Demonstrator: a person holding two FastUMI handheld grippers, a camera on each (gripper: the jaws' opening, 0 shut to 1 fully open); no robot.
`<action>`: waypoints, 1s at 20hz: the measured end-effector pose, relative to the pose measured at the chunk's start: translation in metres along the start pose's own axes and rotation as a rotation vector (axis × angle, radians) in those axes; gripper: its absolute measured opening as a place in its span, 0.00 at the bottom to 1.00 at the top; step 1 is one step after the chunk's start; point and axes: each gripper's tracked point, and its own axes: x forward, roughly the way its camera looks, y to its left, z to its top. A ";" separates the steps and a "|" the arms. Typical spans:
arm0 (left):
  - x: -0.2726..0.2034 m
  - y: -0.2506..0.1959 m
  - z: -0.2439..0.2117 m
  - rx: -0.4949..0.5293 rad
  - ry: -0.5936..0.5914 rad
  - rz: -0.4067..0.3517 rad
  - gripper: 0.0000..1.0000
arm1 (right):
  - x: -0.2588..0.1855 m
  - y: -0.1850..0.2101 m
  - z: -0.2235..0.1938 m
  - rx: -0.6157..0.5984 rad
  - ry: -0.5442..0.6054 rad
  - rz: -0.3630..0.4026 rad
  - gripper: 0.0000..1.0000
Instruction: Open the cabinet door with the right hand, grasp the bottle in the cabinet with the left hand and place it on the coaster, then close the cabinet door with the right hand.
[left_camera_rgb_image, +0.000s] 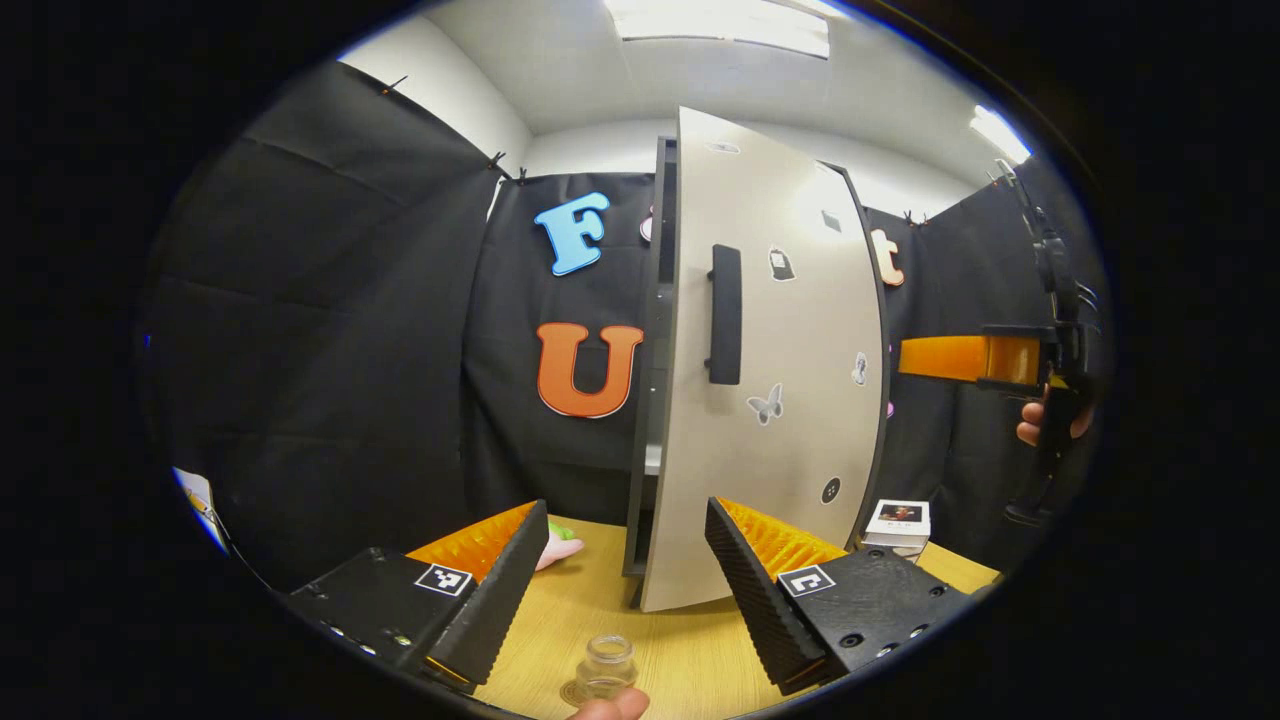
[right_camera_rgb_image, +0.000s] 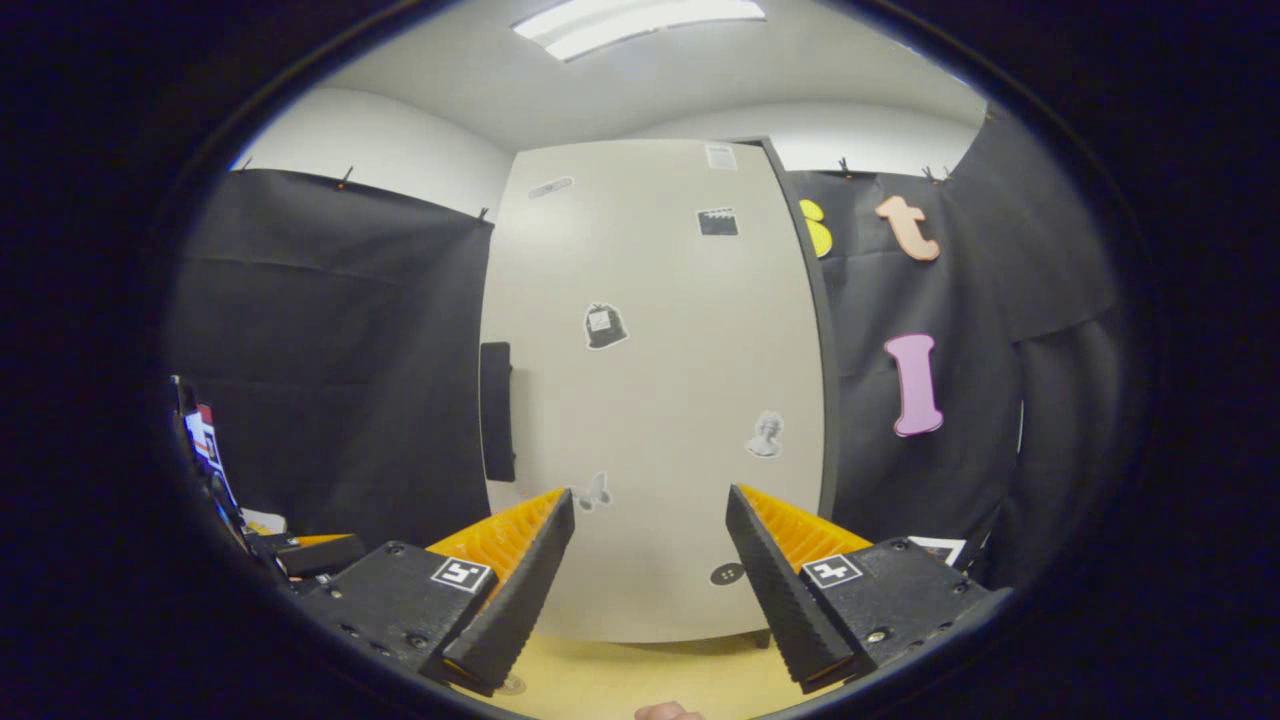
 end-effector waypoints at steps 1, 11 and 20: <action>0.000 -0.005 0.001 -0.005 0.001 -0.009 0.95 | -0.008 -0.008 -0.001 0.004 0.000 -0.019 0.98; 0.002 -0.030 -0.002 0.016 0.009 -0.040 0.95 | -0.071 -0.092 -0.023 0.048 0.008 -0.228 0.98; 0.003 -0.049 -0.012 0.044 0.015 -0.058 0.95 | -0.106 -0.124 -0.044 0.011 0.025 -0.331 0.98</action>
